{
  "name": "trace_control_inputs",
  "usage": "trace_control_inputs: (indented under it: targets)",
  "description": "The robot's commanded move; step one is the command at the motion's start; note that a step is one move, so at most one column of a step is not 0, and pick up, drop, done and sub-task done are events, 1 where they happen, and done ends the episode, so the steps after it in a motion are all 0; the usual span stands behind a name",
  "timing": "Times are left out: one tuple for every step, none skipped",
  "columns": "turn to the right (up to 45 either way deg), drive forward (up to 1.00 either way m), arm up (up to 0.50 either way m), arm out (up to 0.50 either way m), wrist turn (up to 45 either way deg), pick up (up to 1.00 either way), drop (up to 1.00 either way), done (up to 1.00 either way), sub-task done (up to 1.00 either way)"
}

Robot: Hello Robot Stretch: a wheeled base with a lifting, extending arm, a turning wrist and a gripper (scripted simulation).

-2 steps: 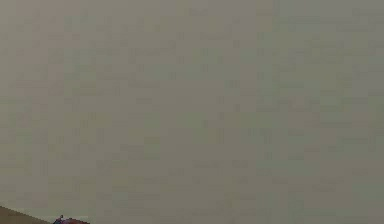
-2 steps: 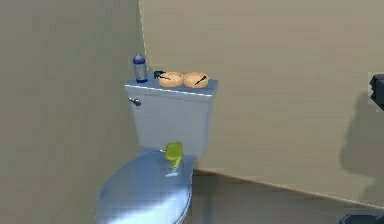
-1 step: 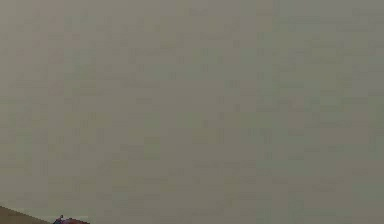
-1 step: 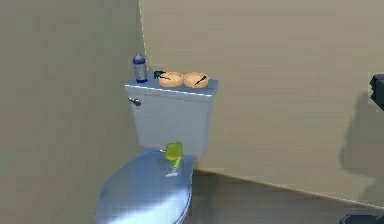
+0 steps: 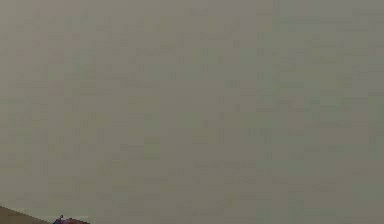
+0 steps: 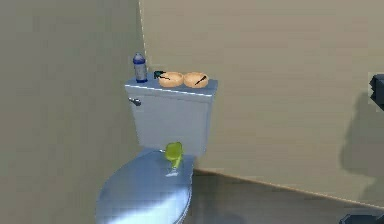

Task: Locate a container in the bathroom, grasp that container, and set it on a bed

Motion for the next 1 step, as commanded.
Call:
trace_control_inputs:
  targets:
    - [0.0,0.00,0.00,0.48,0.0,0.00,0.00,0.00,0.00]
